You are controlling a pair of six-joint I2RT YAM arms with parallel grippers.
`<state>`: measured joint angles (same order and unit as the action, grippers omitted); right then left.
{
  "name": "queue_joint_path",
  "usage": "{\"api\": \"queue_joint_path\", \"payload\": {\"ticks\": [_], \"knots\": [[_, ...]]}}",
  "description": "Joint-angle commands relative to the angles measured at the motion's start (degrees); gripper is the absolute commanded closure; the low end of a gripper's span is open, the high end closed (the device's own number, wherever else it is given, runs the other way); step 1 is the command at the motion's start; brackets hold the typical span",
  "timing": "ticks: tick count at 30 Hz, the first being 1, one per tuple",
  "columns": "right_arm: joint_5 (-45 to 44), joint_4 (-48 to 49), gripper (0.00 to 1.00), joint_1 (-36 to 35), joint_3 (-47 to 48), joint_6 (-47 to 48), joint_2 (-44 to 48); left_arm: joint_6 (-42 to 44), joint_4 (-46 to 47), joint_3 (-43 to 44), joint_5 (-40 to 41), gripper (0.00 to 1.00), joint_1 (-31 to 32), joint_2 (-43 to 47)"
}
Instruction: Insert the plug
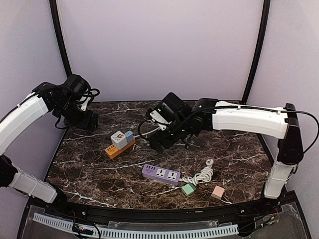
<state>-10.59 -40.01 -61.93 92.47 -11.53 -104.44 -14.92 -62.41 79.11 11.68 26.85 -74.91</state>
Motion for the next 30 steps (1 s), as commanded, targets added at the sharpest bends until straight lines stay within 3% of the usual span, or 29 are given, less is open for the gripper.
{"api": "queue_joint_path", "payload": {"ticks": [1, 6, 12, 19, 23, 30], "knots": [[-6.07, -2.56, 0.01, 1.78, -6.11, -11.87, 5.73, 1.71, -0.88, 1.31, 2.53, 0.13, -0.22, 1.51], [1.06, -6.0, 0.02, 6.82, -13.15, -21.94, 11.4, 1.43, -0.4, 1.28, 2.27, 0.13, -0.22, 1.35], [6.39, -7.77, 0.03, 7.88, -23.45, -30.05, 19.85, 0.69, 0.35, 1.11, 0.2, 0.13, -0.22, 0.85], [15.98, -4.36, 0.1, 7.63, -35.27, -32.28, 25.87, 0.33, 2.24, 0.37, -3.83, 0.14, -0.22, -0.2], [18.02, -4.02, 0.13, 7.56, -39.29, -33.09, 28.09, 1.66, 4.55, 0.3, -11.75, 0.15, 0.33, -1.05], [19.39, -1.93, 0.17, 7.44, -41.68, -33.7, 30.74, 5.9, 17.55, -6.07, -15.07, 0.15, 14.29, 2.43]]}}
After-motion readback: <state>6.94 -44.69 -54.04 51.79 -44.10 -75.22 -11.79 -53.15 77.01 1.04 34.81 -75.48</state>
